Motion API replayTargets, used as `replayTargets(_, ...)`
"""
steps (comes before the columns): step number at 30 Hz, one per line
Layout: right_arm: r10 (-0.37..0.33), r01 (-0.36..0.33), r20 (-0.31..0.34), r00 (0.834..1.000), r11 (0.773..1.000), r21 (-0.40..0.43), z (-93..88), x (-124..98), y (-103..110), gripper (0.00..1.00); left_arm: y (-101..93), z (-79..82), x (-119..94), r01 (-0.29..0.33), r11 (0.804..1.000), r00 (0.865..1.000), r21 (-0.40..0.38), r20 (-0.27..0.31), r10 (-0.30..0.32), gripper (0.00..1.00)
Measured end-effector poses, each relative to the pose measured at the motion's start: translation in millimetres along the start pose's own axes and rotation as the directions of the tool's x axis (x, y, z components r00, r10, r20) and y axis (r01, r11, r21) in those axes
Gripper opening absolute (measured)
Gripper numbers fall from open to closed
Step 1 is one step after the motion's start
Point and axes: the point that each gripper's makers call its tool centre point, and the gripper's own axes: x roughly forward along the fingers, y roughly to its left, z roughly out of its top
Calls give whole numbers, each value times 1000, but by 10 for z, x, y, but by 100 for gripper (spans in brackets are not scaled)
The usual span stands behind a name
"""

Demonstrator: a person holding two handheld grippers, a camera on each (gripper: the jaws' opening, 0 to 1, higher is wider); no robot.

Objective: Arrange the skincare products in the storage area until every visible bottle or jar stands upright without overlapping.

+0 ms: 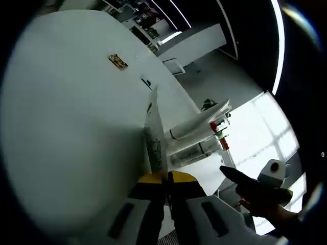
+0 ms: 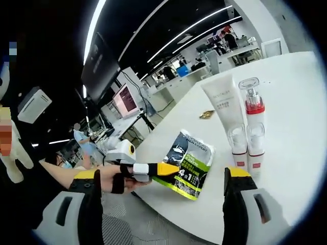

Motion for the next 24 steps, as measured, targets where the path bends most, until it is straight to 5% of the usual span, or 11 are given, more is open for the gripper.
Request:
replayTargets(8, -27, 27, 8, 1000, 1000, -7, 23, -37, -60, 99, 71, -26, 31, -32, 999, 999, 0, 13, 32, 0)
replayTargets(16, -48, 48, 20, 999, 999, 1, 28, -77, -103, 99, 187, -75, 102, -108, 988, 993, 113, -31, 112, 2)
replayTargets(20, -55, 55, 23, 998, 998, 6, 15, -96, -127, 99, 269, -86, 114, -150, 967, 984, 207, -60, 166, 7)
replayTargets(24, -63, 63, 26, 998, 998, 14, 8, -115, -143, 99, 360, -114, 130, -176, 924, 971, 339, -97, 221, 13)
